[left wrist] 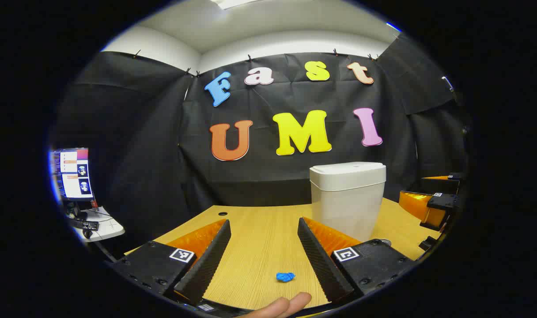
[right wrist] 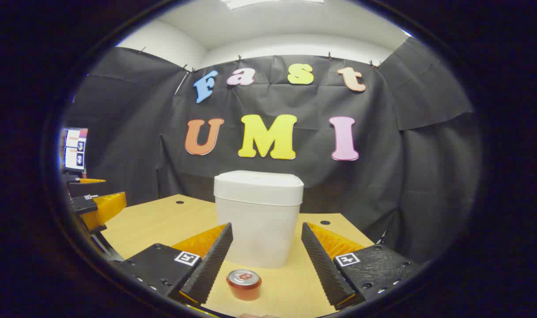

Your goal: Press the lid of the desktop garbage bin to open it, pick up the crumpled paper on the desktop and throw it into the bin, then pick up the pop can on the desktop and drop it into the bin, and finally close the garbage bin lid.

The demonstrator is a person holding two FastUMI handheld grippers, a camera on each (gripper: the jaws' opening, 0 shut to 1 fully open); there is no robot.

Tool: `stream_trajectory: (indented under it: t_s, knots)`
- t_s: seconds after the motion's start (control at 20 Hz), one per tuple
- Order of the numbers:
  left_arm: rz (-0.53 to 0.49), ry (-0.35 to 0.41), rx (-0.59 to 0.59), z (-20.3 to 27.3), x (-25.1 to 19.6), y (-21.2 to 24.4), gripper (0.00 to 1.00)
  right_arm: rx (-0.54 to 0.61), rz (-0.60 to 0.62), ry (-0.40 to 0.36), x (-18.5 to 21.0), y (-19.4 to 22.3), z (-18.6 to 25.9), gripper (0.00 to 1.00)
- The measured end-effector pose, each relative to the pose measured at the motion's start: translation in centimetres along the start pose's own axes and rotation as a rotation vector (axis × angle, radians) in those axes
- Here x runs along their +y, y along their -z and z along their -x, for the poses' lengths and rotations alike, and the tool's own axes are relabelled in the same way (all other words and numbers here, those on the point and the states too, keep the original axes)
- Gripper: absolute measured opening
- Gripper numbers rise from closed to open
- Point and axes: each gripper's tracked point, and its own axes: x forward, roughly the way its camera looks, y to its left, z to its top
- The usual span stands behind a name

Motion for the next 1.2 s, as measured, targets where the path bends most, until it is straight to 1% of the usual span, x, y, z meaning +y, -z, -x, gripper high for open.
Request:
stream_trajectory:
  t_s: [0.05, 0.1, 0.15, 0.2, 0.3, 0.45, 0.55, 0.6, 1.2]
  knots:
    - [0.003, 0.008, 0.006, 0.0, -0.4, 0.2, 0.98, 0.006, -0.01, -0.009, 0.3, 0.2, 0.0, 0.95]
    - [0.0, 0.011, 0.006, -0.1, -0.5, 0.2, 0.98, 0.006, -0.016, -0.021, 0.6, 0.1, 0.1, 0.98]
    - [-0.006, 0.009, 0.005, -0.1, -0.5, 0.2, 0.98, 0.006, -0.018, -0.022, 0.4, 0.0, 0.2, 0.95]
    - [-0.009, 0.005, 0.006, -0.1, -0.4, 0.3, 0.98, 0.001, -0.015, -0.016, 0.1, -0.2, 0.2, 0.97]
    - [-0.008, 0.012, 0.013, -0.1, -0.7, 0.5, 0.98, -0.005, -0.005, -0.006, 0.0, -0.4, 0.2, 0.95]
    - [-0.002, 0.011, 0.025, -0.3, -0.7, 0.9, 0.98, -0.004, 0.001, -0.017, 0.7, -0.2, 0.1, 0.95]
    - [0.004, 0.005, 0.029, -0.5, -0.6, 1.1, 0.98, 0.008, 0.008, -0.022, 0.8, 0.2, 0.0, 0.98]
    - [0.003, 0.003, 0.034, -0.5, -0.6, 1.3, 0.98, 0.013, 0.009, -0.022, 0.8, 0.3, -0.2, 0.95]
    - [-0.005, 0.015, 0.057, -0.7, -1.4, 2.1, 0.98, 0.032, 0.017, -0.01, 0.7, 1.0, -0.6, 0.95]
